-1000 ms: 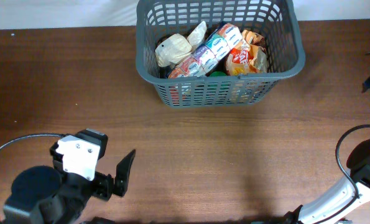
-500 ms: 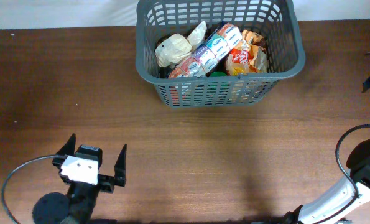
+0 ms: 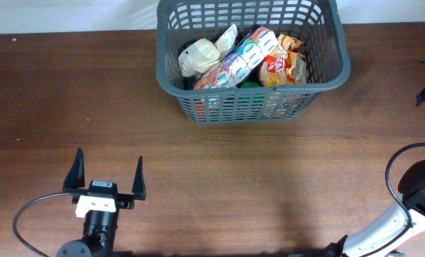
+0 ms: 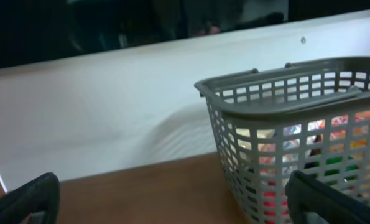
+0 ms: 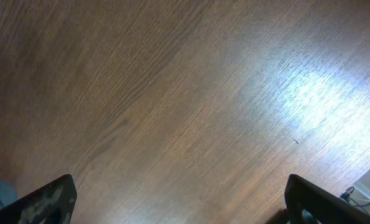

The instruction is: Pack container

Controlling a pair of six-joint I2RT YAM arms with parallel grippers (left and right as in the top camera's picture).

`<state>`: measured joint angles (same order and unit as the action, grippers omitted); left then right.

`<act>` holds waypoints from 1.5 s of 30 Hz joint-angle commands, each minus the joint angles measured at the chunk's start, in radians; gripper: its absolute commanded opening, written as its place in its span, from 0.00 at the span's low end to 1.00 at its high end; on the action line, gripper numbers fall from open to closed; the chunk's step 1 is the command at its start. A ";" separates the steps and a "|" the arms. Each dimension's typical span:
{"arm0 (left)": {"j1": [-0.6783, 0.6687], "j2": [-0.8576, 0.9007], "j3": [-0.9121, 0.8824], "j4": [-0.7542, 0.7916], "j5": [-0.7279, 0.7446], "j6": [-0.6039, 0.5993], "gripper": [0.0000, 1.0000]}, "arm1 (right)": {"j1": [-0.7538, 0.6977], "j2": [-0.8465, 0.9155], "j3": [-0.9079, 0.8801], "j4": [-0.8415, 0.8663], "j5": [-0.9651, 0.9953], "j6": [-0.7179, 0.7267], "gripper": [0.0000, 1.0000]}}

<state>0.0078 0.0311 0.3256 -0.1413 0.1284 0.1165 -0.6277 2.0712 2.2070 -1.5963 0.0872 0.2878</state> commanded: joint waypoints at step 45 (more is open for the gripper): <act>0.019 -0.026 -0.306 0.050 0.003 0.043 0.99 | -0.002 -0.004 -0.005 0.000 0.002 0.009 0.99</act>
